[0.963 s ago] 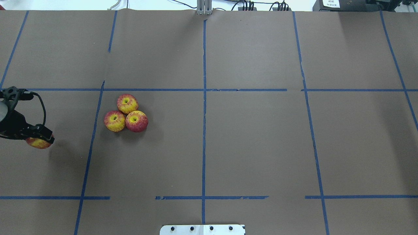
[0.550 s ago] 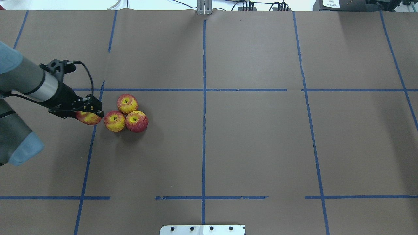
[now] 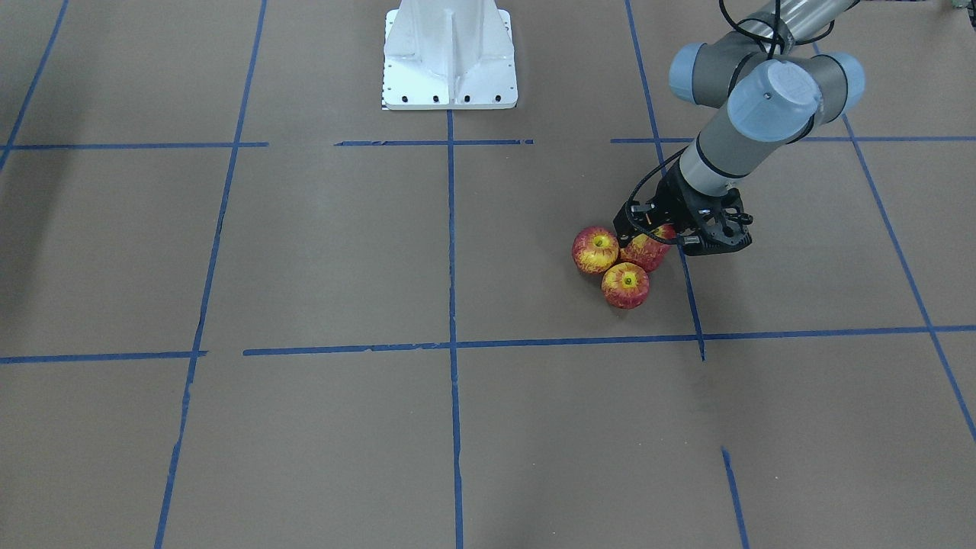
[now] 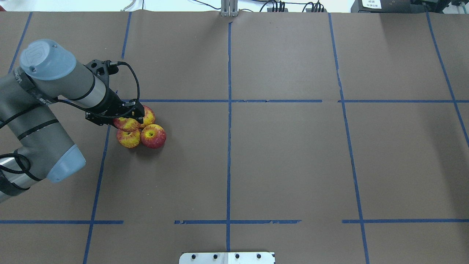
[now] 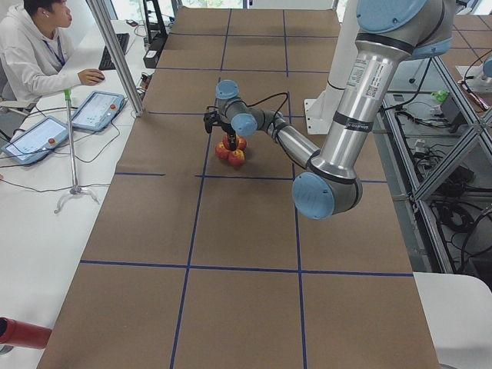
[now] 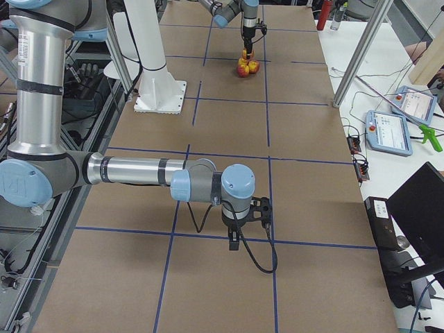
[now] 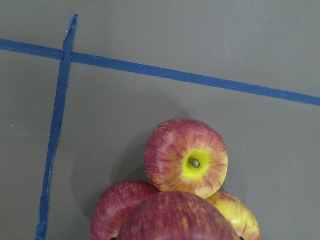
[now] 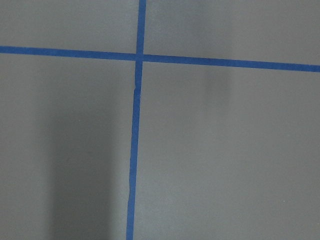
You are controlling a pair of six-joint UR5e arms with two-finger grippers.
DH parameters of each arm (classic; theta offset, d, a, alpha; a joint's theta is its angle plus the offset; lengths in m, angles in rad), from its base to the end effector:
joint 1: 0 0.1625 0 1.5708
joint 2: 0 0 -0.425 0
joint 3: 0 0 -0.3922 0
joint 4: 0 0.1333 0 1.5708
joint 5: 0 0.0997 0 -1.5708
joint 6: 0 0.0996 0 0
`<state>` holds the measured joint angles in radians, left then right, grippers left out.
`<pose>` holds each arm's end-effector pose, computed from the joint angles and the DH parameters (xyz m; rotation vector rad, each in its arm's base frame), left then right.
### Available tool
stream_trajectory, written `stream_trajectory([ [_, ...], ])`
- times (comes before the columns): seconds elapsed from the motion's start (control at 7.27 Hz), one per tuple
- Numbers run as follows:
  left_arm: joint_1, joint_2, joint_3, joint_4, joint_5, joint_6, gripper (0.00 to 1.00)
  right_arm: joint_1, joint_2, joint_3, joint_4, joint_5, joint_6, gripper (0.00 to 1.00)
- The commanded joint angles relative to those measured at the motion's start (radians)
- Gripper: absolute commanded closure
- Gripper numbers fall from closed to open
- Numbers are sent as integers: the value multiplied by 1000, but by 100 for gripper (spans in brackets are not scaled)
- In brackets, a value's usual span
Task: Stack apples
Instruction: 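Carry the apple with the left gripper over the three-apple cluster, then lower the apple onto the top of the cluster and open the left gripper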
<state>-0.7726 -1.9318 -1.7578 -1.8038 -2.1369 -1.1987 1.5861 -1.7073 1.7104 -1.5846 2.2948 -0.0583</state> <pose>0.3846 -0.4864 0.3453 -0.0397 0.9281 -0.1503 0.0739 -0.4322 0.6580 0.0164 -0.7239 -0.0372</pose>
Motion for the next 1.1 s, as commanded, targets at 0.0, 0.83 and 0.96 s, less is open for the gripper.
stream_trajectory([
  [0.0,19,-6,9,7,31,-1,100,0,0,0,0,0,0,0],
  [0.83,47,-22,14,7,31,-1,100,0,0,0,0,0,0,0],
  [0.96,47,-23,14,7,32,-1,100,0,0,0,0,0,0,0],
])
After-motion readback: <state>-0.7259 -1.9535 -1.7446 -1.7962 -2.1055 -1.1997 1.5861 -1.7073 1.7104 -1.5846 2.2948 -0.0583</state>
